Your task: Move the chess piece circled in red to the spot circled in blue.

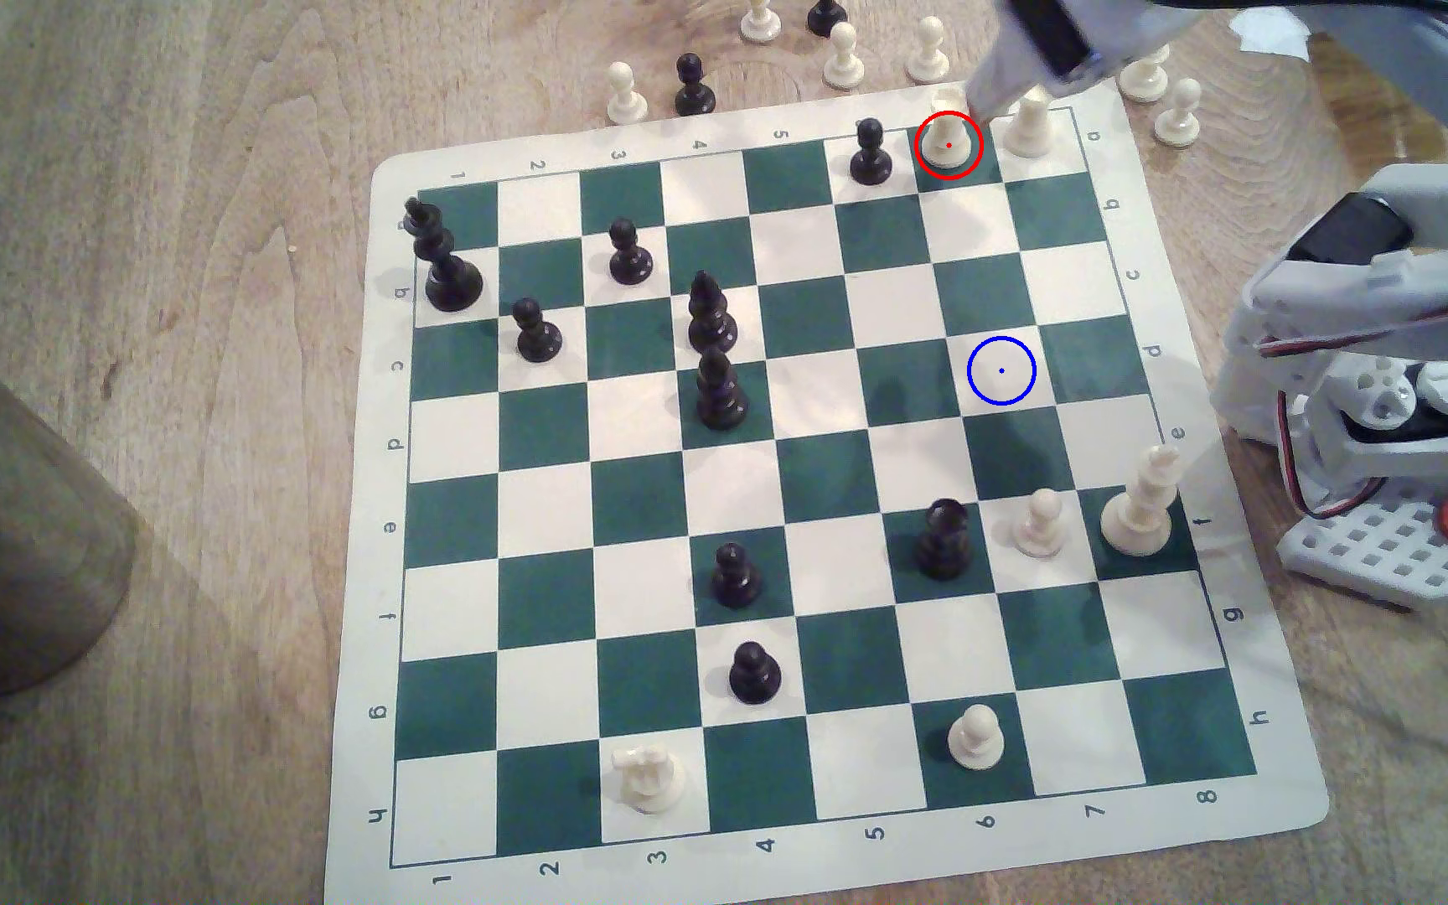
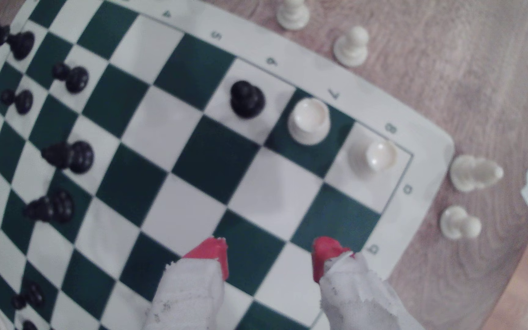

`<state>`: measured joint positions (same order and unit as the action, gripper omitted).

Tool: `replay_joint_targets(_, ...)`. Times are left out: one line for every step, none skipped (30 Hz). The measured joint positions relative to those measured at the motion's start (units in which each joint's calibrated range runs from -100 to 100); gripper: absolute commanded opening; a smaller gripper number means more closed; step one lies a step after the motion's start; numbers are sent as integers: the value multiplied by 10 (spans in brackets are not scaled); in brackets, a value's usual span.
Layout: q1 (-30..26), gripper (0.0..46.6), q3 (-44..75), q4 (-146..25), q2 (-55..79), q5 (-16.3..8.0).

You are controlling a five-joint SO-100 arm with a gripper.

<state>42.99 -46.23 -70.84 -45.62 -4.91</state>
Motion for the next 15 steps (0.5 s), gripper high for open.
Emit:
replay_joint_targets(4,145,0,3,13,0)
replay_joint_targets(5,145,5,8,32,0)
replay_joint_targets(12,145,19,22,65,0)
replay_joint_targets(14,145,20,28,77,0)
replay_joint_targets(17,145,21,34,88,0)
replay_joint_targets(20,145,28,43,103,0)
replay_joint_targets(23,146,33,49,116,0)
replay_joint_targets(27,146,42,62,140,0)
replay_joint_targets(28,146,44,66,147,0)
replay_joint_targets(29,146,47,74,157,0)
replay_joint_targets(30,146,52,83,169,0)
replay_joint_targets(31,146,58,95,193,0)
replay_joint_targets(31,146,60,99,200,0)
replay_joint_targets(31,146,62,104,209,0)
replay_joint_targets(31,146,66,111,221,0)
